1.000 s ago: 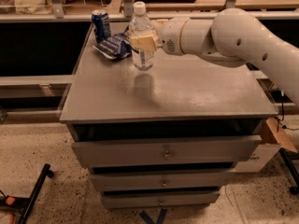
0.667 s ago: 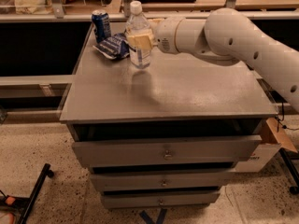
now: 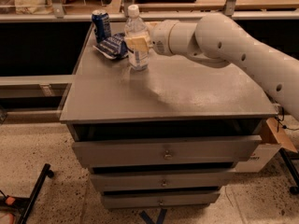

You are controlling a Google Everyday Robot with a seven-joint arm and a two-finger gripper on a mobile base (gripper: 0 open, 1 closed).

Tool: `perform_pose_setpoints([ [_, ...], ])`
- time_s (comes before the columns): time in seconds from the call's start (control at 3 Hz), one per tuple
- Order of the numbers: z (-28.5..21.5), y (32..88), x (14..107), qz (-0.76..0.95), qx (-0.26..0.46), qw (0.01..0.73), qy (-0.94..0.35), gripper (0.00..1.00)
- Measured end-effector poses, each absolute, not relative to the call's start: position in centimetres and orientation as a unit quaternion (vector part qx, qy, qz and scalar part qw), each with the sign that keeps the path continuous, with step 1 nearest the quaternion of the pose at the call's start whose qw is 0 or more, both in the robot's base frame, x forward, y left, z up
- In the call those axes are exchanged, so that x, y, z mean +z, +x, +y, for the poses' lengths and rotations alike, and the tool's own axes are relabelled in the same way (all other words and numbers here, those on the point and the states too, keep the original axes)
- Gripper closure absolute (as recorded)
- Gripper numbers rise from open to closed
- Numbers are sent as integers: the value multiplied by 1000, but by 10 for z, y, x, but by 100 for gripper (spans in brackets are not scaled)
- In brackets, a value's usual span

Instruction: Move blue plastic bottle near blue chip bag

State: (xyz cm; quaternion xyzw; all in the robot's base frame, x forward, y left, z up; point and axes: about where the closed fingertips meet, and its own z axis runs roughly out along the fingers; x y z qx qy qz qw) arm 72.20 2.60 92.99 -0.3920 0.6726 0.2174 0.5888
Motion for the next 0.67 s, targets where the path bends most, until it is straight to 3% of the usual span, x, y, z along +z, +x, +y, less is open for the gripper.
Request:
perform_pose_setpoints([
  [0.33, 33, 729, 923, 673, 233, 590, -380, 13],
  [0.67, 38, 732, 919, 670, 247, 594, -371, 0],
])
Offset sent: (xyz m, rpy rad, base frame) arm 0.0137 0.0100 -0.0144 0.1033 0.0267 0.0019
